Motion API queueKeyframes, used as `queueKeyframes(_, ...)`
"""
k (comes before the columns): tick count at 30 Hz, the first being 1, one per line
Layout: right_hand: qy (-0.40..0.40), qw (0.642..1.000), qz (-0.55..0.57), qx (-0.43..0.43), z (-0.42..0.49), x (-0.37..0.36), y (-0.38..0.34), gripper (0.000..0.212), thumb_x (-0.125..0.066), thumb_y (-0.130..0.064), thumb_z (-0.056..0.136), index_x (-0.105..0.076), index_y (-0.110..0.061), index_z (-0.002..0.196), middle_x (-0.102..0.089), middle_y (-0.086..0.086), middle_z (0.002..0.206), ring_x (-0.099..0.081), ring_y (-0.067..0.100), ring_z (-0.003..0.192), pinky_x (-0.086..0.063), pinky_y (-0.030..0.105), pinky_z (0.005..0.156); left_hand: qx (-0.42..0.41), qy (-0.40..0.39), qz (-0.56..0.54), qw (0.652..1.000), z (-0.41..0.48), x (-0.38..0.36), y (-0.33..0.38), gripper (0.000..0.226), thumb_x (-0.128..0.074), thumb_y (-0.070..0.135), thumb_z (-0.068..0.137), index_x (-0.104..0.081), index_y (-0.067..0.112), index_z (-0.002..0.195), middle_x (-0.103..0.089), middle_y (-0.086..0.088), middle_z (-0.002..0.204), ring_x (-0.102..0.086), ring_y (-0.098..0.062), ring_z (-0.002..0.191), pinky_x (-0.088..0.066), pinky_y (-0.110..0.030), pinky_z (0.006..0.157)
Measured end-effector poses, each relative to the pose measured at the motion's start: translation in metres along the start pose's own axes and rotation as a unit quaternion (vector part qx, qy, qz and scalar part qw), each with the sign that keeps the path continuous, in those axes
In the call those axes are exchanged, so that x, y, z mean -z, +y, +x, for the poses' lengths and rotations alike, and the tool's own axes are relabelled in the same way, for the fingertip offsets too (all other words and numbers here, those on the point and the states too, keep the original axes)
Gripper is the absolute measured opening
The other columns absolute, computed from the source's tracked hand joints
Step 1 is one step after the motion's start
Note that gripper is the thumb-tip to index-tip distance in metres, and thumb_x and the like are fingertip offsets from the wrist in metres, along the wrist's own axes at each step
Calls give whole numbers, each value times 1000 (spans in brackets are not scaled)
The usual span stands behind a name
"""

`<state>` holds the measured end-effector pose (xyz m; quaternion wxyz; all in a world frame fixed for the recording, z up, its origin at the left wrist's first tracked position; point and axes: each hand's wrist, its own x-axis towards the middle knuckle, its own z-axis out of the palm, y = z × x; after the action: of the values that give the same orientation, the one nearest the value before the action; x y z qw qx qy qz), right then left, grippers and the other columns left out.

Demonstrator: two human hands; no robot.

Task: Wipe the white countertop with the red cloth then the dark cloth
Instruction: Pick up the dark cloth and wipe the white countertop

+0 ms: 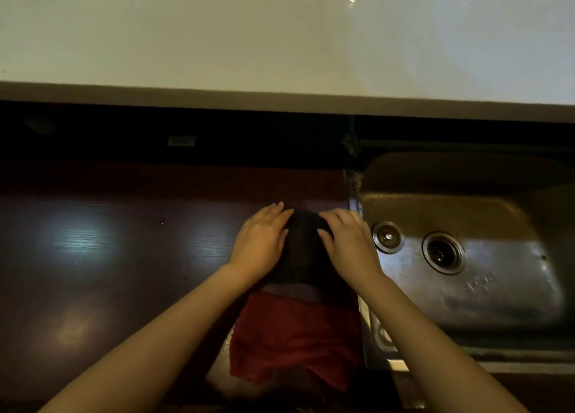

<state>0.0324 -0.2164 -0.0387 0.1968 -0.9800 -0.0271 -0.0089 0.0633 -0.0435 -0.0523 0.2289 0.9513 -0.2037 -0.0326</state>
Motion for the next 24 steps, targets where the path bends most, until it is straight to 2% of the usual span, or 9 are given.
queueKeyframes(4,-54,996,-74,-19,15,-7,-2,43,-53,-30,90,-45,-12,128,-50,8,126,-37,26,117,-29,36,94,-22,-58,93,994,19,-6,-7,47,-48,24,91,-36,16,136,-33,-10,147,-26,-25,134,-18,-35,109)
queueKeyframes(7,-11,996,-84,-13,4,-10,-7,48,-63,-27,83,-48,-9,126,-47,14,129,-38,31,119,-32,40,96,-56,-18,98,993,8,-9,-5,51,-55,27,88,-40,14,134,-36,-12,146,-28,-26,134,-15,-35,111)
queueKeyframes(9,-27,997,-72,19,-5,-12,-7,48,-66,-27,81,-52,-9,122,-50,11,124,-41,30,115,-34,40,93,-76,-24,78,994,-2,-10,-6,53,-59,31,85,-42,14,133,-39,-10,144,-30,-24,133,-18,-33,110)
queueKeyframes(11,-70,996,-55,33,-10,-16,-4,49,-67,-27,80,-51,-10,124,-51,8,122,-42,27,113,-36,38,93,-74,-66,56,994,-9,-12,-11,57,-61,36,83,-41,16,133,-37,-4,146,-28,-19,134,-26,-32,108)
queueKeyframes(14,-58,998,-23,24,-12,-18,-2,45,-69,-18,78,-56,-8,120,-57,8,114,-47,27,106,-43,39,88,-53,-70,13,996,-11,-13,-17,54,-65,34,81,-47,19,130,-40,0,144,-30,-14,133,-38,-33,100)
queueKeyframes(16,-32,999,-19,32,-14,-18,-7,32,-69,-10,77,-62,-4,108,-62,11,101,-53,30,96,-47,42,80,-50,-35,7,998,-10,-11,-14,44,-68,28,78,-59,16,119,-52,-2,134,-42,-17,126,-46,-34,91)
queueKeyframes(19,9,999,-18,35,-12,-19,-12,17,-71,0,72,-67,-1,88,-66,14,84,-58,33,80,-52,44,65,-62,4,37,997,-6,-7,-7,28,-80,18,66,-73,10,92,-72,-8,104,-64,-22,99,-58,-34,68)
queueKeyframes(21,27,999,-4,23,-8,-16,-12,15,-73,1,70,-68,-2,83,-67,14,79,-60,33,76,-53,41,61,-79,5,60,995,-2,-1,-4,25,-85,16,57,-74,9,78,-75,-8,84,-69,-21,80,-58,-29,54)
queueKeyframes(24,51,998,6,29,-3,0,-15,17,-78,0,67,-70,-7,80,-69,9,75,-64,29,71,-53,36,59,-89,13,75,993,2,11,-1,24,-85,18,57,-73,12,77,-73,-7,69,-68,-23,63,-54,-26,44)
